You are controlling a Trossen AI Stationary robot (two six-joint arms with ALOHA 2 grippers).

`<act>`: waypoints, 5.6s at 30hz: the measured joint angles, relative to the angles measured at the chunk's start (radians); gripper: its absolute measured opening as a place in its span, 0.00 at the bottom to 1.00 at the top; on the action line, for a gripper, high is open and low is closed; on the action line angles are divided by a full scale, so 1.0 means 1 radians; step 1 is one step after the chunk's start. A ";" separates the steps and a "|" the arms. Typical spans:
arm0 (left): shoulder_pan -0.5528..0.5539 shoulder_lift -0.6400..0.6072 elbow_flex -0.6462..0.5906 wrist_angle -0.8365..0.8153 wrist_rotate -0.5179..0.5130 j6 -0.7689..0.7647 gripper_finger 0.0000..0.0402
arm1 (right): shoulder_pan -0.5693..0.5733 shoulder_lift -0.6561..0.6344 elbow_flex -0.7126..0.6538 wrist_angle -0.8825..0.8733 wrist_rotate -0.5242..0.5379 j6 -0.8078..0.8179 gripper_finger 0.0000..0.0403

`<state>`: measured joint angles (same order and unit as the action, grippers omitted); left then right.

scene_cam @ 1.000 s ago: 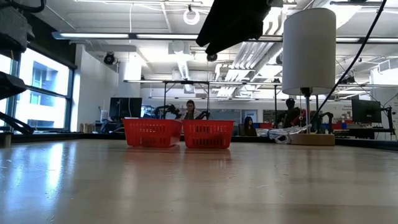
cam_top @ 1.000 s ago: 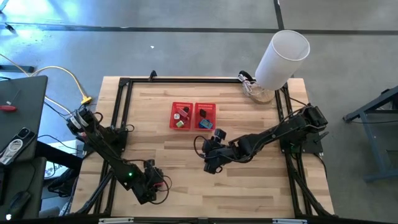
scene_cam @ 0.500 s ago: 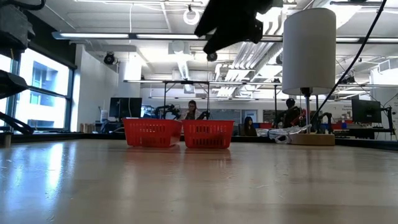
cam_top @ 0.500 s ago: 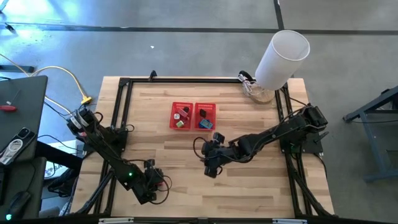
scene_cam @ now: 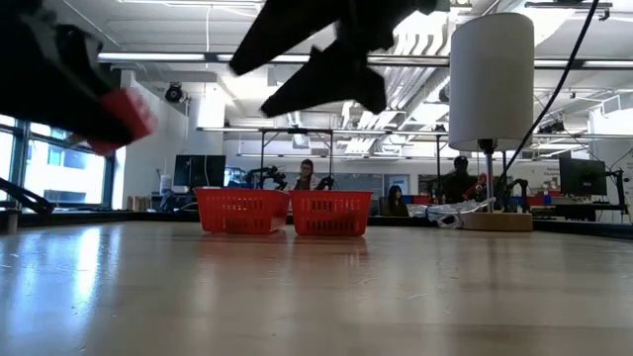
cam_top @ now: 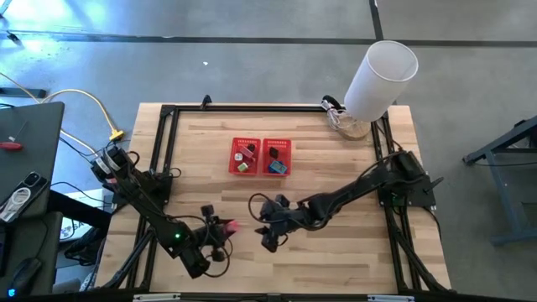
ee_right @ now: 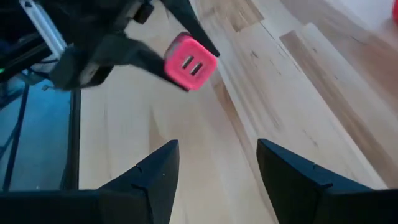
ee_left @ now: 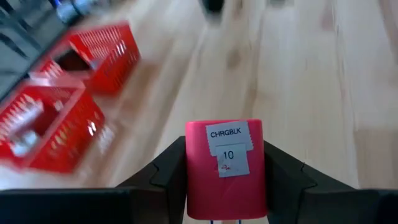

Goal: Pick & Place Office items
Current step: Put the pink charger adapter into the left red bin

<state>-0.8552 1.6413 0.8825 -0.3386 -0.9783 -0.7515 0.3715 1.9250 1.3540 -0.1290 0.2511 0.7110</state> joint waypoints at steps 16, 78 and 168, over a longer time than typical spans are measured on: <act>0.025 0.083 0.001 0.281 -0.196 0.333 0.35 | -0.054 0.095 0.000 0.215 -0.049 0.155 0.51; 0.115 0.087 0.000 0.418 -0.202 0.481 0.46 | -0.078 0.095 0.001 0.278 -0.075 -0.166 0.40; 0.218 -0.118 0.000 0.408 0.371 0.253 0.87 | 0.108 -0.001 0.000 0.038 0.184 -0.428 0.35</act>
<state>-0.6371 1.5229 0.8829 0.0699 -0.6074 -0.4982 0.4793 1.9240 1.3544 -0.0914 0.4351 0.2832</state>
